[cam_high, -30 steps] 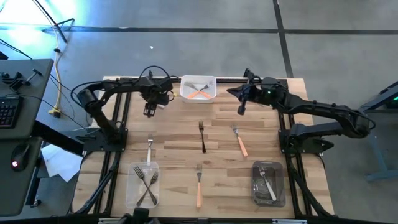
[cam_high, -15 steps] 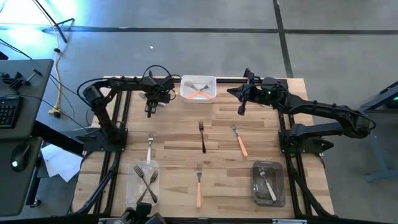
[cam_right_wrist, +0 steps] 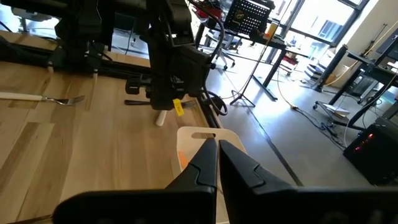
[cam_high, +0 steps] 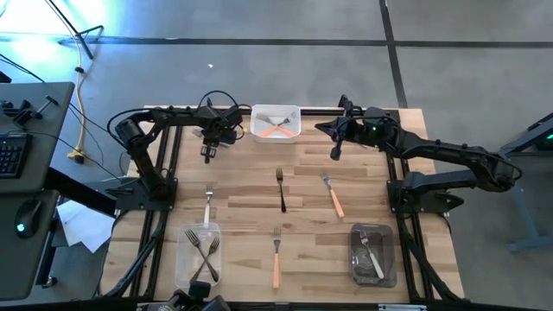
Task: Sort silverware by color (type)
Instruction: Put the top white fork into the black bin
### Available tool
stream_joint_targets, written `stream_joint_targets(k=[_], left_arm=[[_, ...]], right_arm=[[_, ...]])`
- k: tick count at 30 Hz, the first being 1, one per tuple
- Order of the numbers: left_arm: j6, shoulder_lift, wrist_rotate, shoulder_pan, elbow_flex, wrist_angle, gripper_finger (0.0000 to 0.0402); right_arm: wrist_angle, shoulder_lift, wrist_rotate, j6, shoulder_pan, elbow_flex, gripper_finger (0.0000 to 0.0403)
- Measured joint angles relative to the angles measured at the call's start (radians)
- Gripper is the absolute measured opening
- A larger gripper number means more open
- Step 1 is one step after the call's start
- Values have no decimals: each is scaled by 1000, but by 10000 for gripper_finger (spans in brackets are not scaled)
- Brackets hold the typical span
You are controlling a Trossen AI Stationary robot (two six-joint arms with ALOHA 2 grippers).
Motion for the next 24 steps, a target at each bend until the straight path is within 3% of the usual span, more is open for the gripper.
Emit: stream_joint_targets(k=[15, 24], left_arm=[[4, -8, -3, -45, 1, -43, 14], [-196, -129, 154, -144, 33, -105, 11]], right_arm=[[-1, 0, 0, -3, 0, 0, 0], [-1, 0, 0, -3, 0, 0, 0]])
